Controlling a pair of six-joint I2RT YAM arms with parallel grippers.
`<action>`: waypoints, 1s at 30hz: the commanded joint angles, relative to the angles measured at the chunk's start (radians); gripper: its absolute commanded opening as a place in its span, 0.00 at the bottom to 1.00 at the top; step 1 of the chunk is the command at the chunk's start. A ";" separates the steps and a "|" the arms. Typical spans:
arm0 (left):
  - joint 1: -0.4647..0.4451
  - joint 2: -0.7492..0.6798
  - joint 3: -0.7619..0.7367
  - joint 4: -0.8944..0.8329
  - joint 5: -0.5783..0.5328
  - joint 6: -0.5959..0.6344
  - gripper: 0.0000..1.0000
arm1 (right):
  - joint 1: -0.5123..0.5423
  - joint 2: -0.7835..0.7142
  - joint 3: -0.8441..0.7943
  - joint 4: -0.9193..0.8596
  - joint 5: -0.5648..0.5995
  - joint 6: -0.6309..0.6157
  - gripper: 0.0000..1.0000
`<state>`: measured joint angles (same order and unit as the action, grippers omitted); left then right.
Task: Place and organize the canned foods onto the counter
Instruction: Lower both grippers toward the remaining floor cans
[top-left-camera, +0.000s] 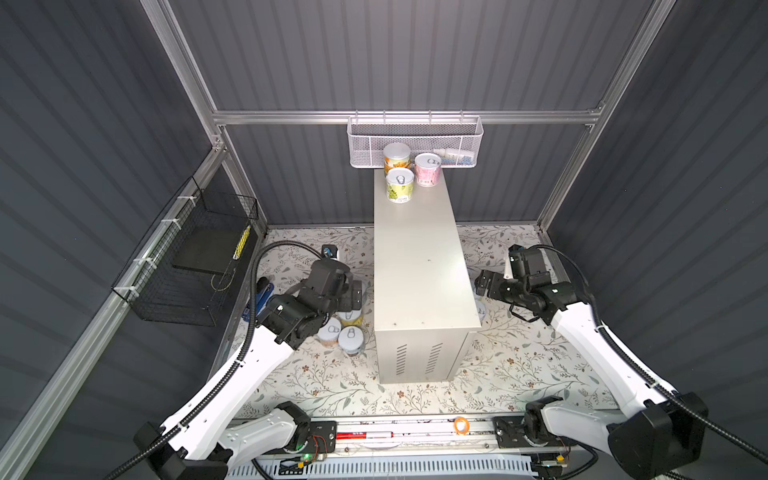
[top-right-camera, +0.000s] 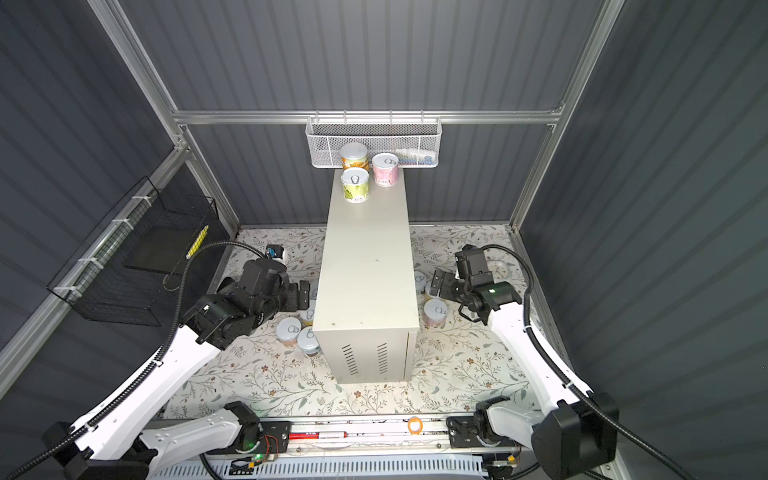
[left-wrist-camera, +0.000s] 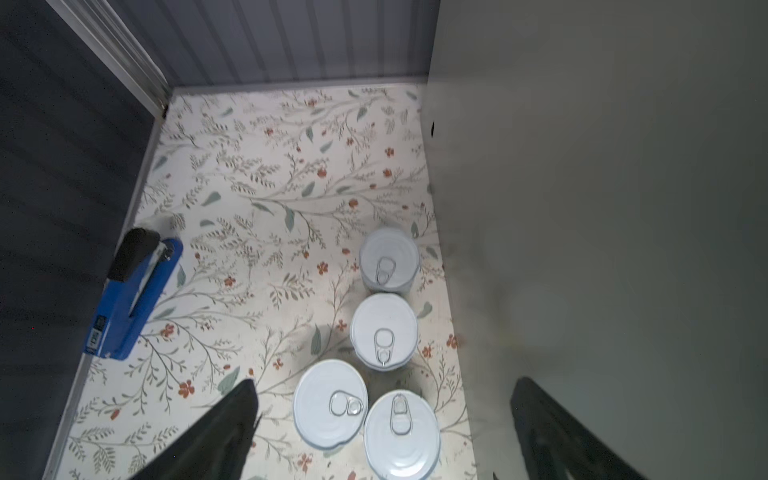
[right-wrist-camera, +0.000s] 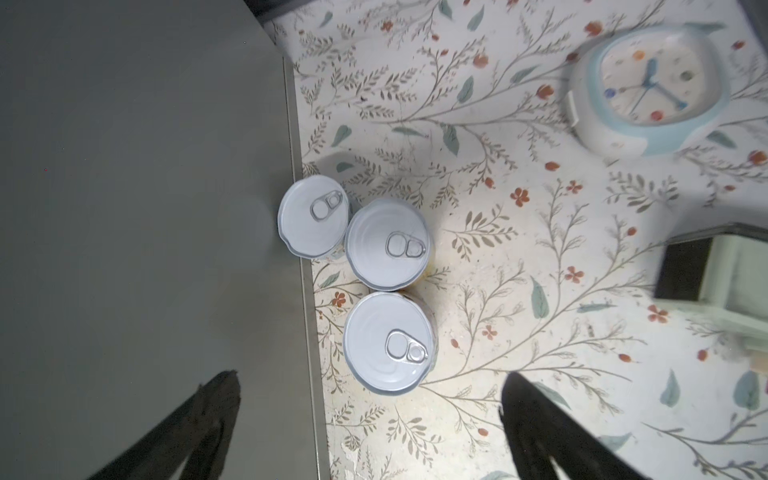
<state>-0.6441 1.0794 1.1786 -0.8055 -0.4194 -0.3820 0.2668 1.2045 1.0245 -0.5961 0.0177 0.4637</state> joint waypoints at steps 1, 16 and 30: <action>0.008 -0.032 -0.047 -0.011 0.069 -0.060 0.95 | -0.004 0.010 -0.035 0.015 -0.053 0.016 0.99; 0.006 -0.105 -0.340 -0.060 -0.005 -0.237 0.96 | -0.002 -0.014 -0.175 0.064 -0.124 0.069 0.99; -0.092 -0.037 -0.409 0.101 0.076 -0.344 0.86 | -0.001 -0.018 -0.182 0.074 -0.143 0.052 0.99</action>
<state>-0.7162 1.0168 0.7670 -0.7345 -0.3534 -0.6765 0.2661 1.2049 0.8536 -0.5243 -0.1108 0.5198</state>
